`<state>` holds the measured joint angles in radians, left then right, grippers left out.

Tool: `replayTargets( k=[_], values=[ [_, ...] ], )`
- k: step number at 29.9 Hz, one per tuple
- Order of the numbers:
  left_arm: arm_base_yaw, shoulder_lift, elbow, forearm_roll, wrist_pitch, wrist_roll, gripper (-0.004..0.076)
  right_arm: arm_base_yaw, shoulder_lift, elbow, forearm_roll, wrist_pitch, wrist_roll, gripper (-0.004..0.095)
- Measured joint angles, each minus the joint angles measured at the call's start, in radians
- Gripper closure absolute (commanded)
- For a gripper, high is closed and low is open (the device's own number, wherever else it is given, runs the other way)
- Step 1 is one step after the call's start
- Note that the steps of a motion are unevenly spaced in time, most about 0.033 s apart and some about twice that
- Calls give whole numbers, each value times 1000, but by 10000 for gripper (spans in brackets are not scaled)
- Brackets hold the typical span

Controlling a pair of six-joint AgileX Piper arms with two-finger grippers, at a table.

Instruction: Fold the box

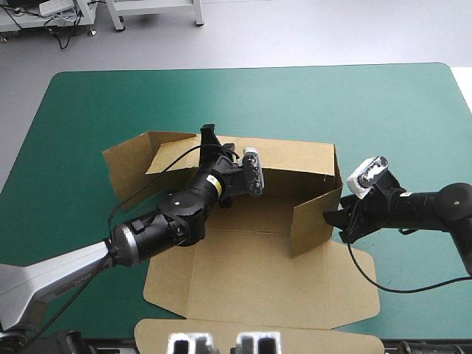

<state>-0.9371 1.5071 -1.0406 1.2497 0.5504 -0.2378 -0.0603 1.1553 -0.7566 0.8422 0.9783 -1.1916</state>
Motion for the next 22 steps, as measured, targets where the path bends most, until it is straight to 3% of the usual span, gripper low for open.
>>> replayTargets(
  k=[9,19,22],
  values=[
    [0,2,0,4,-1,0,733,2,0,0,28,-24,-38,375],
    [3,7,5,51,-8,-1,733,3,62,0,155,-48,-98,376],
    [5,7,7,58,-15,-6,733,3,95,0,192,-46,-99,430]
  ],
)
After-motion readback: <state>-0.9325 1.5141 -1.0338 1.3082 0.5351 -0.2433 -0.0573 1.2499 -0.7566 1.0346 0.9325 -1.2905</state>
